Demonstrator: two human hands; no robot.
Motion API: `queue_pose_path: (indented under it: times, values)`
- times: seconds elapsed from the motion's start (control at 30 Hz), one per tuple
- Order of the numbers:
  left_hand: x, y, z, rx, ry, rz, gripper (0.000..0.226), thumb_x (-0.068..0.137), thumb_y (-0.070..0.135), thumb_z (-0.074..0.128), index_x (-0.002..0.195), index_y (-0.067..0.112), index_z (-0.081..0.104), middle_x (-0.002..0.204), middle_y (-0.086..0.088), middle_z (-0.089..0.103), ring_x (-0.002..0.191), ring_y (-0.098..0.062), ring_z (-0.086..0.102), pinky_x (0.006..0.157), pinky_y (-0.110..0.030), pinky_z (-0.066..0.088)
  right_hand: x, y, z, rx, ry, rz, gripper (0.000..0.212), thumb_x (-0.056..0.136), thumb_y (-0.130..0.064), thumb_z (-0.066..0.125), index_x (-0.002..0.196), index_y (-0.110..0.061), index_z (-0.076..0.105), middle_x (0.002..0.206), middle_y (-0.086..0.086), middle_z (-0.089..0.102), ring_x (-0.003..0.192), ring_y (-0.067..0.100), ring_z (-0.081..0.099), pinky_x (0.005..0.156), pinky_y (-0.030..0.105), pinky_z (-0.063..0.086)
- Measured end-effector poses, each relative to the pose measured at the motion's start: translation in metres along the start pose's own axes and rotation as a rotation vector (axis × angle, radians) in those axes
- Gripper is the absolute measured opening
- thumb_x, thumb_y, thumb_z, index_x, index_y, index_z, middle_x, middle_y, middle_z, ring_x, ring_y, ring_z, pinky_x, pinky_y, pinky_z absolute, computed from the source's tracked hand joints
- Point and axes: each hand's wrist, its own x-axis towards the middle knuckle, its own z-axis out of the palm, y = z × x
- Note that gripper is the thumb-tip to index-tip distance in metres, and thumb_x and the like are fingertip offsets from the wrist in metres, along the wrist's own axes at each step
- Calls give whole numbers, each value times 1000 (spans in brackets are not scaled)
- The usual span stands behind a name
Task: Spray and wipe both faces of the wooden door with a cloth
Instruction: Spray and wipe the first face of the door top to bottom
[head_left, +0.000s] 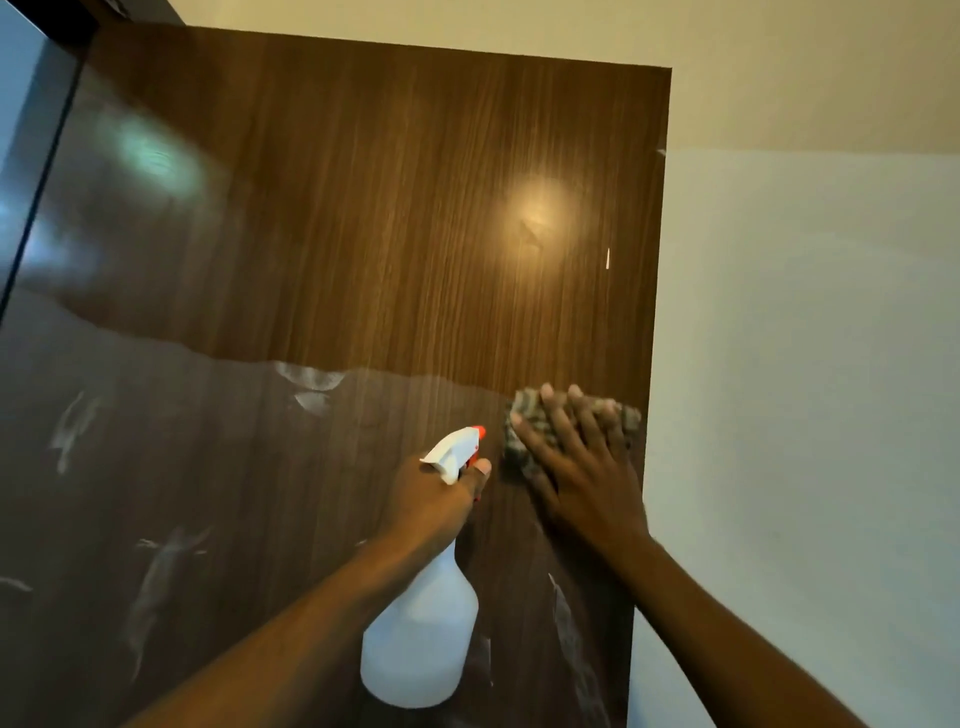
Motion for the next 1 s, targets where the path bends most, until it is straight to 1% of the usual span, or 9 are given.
queue_pose_path:
  times: [0.13,0.3,0.37,0.5,0.57,0.63,0.73,0.83,1.0]
  values:
    - [-18,-15,-12,19,32,-60,45,87,30,60,128,14,50,129,-7,56,111,-25,57,95,-30,46,-62,12,-11,42,7,97,60,98,-49,42,153,-26,40,167,9,18,153,38,14,116,66,20]
    - [-25,-26,-27,29,18,-82,49,88,27,59,133,15,43,138,-4,49,120,-23,52,92,-22,40,1,-1,-22,79,59,389,60,101,-50,36,155,-25,37,167,10,18,155,35,7,121,62,4]
    - [-25,-25,-31,122,-11,-43,56,87,29,61,137,17,39,142,-2,45,126,-22,48,97,-23,38,15,-14,-19,70,33,334,60,101,-50,35,156,-26,33,167,10,17,155,36,7,121,63,4]
    - [-18,-22,-39,264,-56,73,59,90,31,57,142,24,32,147,3,38,132,-18,41,99,-16,33,-22,-39,0,13,-24,-3,60,99,-53,37,154,-29,39,166,11,22,153,39,14,122,60,4]
    - [-18,-27,-46,222,-50,43,59,89,31,58,142,23,33,145,2,40,129,-18,44,93,-14,36,-60,-43,2,8,-91,-129,57,100,-54,36,153,-31,40,165,9,23,153,38,16,121,61,11]
    - [-21,-35,-54,111,-20,-39,58,87,31,61,138,21,38,142,1,45,118,-14,50,86,-14,38,-86,-29,-5,30,-111,-99,56,102,-54,29,152,-32,41,166,7,22,152,39,18,119,63,16]
    - [-25,-42,-74,-12,36,-94,51,87,29,61,134,20,43,137,0,50,107,-11,52,84,-15,38,-71,-8,-18,55,-74,241,59,99,-50,32,149,-23,48,165,14,23,151,42,18,119,63,14]
    - [-23,-41,-92,-72,76,-96,45,90,25,58,132,17,45,133,0,52,107,-13,53,82,-15,38,-15,-14,-25,87,1,497,62,99,-49,31,155,-23,35,167,12,14,154,37,6,120,65,6]
    - [-12,-40,-109,-9,70,-62,44,90,26,57,132,18,46,134,1,52,91,-2,47,63,3,39,50,-75,-13,77,-38,255,61,98,-49,37,156,-30,30,168,8,11,155,35,4,121,51,-10]
